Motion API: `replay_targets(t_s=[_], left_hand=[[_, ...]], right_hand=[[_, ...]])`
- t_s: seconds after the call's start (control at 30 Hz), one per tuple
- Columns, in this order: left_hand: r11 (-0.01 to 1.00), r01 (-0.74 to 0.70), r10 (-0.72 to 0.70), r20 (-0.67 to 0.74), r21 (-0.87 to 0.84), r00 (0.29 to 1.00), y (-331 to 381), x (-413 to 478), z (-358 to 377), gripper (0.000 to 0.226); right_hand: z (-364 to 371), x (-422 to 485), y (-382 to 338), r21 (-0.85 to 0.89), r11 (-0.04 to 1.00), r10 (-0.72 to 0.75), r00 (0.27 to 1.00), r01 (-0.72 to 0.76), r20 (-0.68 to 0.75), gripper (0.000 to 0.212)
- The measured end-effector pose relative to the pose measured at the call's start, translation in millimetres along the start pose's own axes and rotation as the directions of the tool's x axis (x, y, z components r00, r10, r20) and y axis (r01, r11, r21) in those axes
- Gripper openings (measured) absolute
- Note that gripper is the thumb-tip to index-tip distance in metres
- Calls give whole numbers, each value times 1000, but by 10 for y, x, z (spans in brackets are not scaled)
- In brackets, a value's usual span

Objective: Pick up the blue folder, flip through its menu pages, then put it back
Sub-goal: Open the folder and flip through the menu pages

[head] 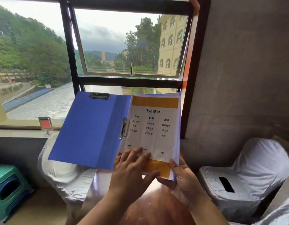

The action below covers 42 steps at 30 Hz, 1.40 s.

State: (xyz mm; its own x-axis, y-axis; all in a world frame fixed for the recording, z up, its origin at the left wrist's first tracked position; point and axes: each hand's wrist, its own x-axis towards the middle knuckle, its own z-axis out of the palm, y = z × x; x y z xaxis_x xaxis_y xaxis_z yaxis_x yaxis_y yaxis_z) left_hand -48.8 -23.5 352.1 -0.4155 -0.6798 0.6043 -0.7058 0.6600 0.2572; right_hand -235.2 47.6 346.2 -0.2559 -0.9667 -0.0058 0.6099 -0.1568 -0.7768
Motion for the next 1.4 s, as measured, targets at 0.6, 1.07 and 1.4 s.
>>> replay_targets(t_s=[0.6, 1.07, 1.4], left_hand=[[38, 308, -809, 152, -951, 568, -540, 200, -289, 25], [999, -17, 21, -109, 38, 994, 6, 187, -189, 69], [979, -45, -9, -260, -199, 966, -25, 239, -249, 21]], right_hand=[[-192, 37, -273, 13, 1000, -6, 999, 5, 37, 39], [26, 138, -93, 57, 998, -16, 999, 14, 34, 28], [10, 48, -170, -31, 999, -23, 999, 24, 36, 28]])
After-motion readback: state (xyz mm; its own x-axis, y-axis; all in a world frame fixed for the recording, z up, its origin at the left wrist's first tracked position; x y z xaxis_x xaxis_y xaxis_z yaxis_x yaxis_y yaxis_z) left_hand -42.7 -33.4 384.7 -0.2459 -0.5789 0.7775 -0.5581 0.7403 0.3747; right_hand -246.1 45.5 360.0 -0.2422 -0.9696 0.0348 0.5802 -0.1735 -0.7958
